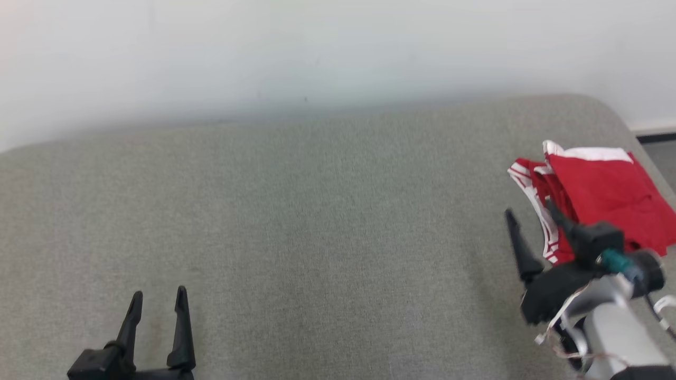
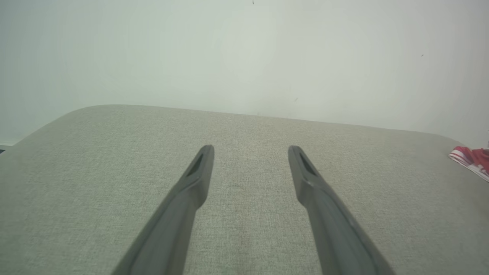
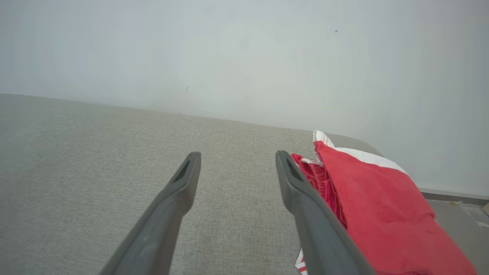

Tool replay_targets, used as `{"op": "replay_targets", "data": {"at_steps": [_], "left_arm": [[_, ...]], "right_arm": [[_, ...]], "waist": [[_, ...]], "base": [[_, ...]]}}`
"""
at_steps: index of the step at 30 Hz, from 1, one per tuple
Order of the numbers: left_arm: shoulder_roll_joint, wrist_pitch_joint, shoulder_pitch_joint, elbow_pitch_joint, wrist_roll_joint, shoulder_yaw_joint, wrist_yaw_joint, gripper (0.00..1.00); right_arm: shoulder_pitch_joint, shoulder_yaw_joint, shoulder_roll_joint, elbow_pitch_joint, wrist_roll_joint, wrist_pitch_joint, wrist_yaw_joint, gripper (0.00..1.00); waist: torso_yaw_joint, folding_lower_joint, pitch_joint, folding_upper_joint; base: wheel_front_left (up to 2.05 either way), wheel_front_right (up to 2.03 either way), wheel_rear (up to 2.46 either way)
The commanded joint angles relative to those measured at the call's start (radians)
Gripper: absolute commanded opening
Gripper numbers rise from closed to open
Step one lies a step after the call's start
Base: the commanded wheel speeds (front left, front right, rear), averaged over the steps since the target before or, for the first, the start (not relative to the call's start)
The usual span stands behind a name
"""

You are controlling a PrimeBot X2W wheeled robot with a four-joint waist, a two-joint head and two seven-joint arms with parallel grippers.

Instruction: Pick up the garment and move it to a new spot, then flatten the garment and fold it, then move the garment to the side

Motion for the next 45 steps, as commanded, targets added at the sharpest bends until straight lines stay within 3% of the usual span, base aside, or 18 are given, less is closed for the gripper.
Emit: {"op": "replay_targets", "data": {"at_steps": [1,16,28,45], "left_arm": [[0.0,0.0,0.017,0.001,-0.002,0.005,0.004,1.0],[-0.001,0.0,0.103,0.029,0.008,0.07,0.007,1.0],[0.0,0.0,0.115,0.049,0.038,0.069,-0.013,1.0],[-0.001,0.0,0.112,0.029,0.033,0.056,-0.001,1.0]], "right_arm": [[0.026,0.004,0.012,-0.013,0.007,-0.005,-0.003,1.0],[0.265,-0.045,0.19,-0.149,-0.023,-0.044,-0.003,1.0],[0.334,-0.109,0.221,-0.169,-0.039,-0.046,-0.003,1.0],[0.341,-0.098,0.228,-0.192,-0.011,-0.038,-0.003,1.0]], "waist": [[0.012,0.0003,-0.069,0.0001],[0.025,0.0003,-0.13,0.0001],[0.045,0.0003,-0.152,0.0001],[0.031,0.0003,-0.154,0.0001]], "base": [[0.0,0.0,0.0],[0.0,0.0,0.0],[0.0,0.0,0.0],[0.0,0.0,0.0]]}}
